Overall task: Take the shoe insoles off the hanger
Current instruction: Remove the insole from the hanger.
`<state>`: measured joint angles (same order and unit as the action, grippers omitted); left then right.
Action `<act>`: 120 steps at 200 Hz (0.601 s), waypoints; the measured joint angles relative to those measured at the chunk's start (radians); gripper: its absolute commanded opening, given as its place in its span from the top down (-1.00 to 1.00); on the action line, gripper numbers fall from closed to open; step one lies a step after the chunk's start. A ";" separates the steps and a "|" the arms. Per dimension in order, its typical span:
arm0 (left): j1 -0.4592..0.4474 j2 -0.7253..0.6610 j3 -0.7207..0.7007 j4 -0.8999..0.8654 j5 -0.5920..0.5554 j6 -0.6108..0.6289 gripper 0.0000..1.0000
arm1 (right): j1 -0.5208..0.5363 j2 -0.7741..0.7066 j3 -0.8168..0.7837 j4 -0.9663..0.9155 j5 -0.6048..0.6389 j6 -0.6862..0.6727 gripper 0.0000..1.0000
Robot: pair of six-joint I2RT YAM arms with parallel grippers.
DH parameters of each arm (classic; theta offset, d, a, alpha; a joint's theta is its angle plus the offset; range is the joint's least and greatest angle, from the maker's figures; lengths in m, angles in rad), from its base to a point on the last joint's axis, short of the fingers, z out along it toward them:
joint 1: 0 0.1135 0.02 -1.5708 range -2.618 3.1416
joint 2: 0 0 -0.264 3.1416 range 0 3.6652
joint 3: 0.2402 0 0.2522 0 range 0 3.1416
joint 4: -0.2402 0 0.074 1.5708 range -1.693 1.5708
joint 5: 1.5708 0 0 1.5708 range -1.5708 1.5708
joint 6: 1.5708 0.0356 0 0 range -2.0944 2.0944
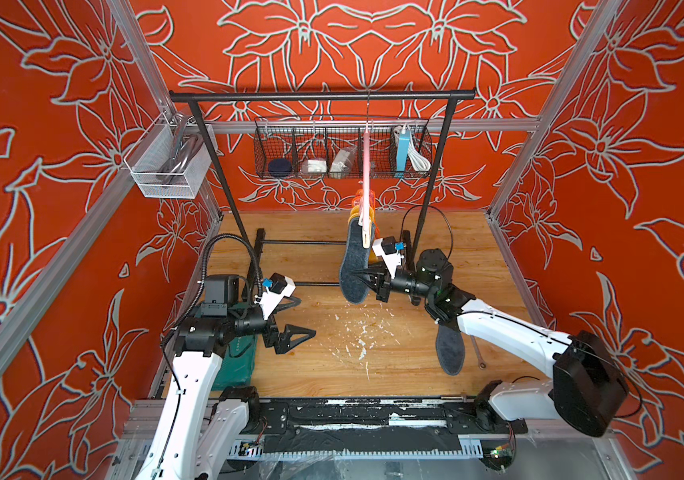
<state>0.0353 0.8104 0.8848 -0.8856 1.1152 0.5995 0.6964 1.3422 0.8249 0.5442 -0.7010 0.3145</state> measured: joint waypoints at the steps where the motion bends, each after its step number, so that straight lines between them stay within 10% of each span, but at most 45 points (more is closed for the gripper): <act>1: -0.001 0.002 0.000 0.002 0.002 -0.001 -0.97 | 0.000 0.000 0.000 0.001 0.000 0.002 1.00; 120: -0.180 0.173 -0.037 0.315 0.117 -0.176 -0.76 | 0.117 0.026 0.002 0.145 -0.007 0.159 1.00</act>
<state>-0.1452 0.9833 0.8474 -0.5709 1.2324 0.4236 0.8139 1.3682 0.8265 0.6895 -0.7078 0.4736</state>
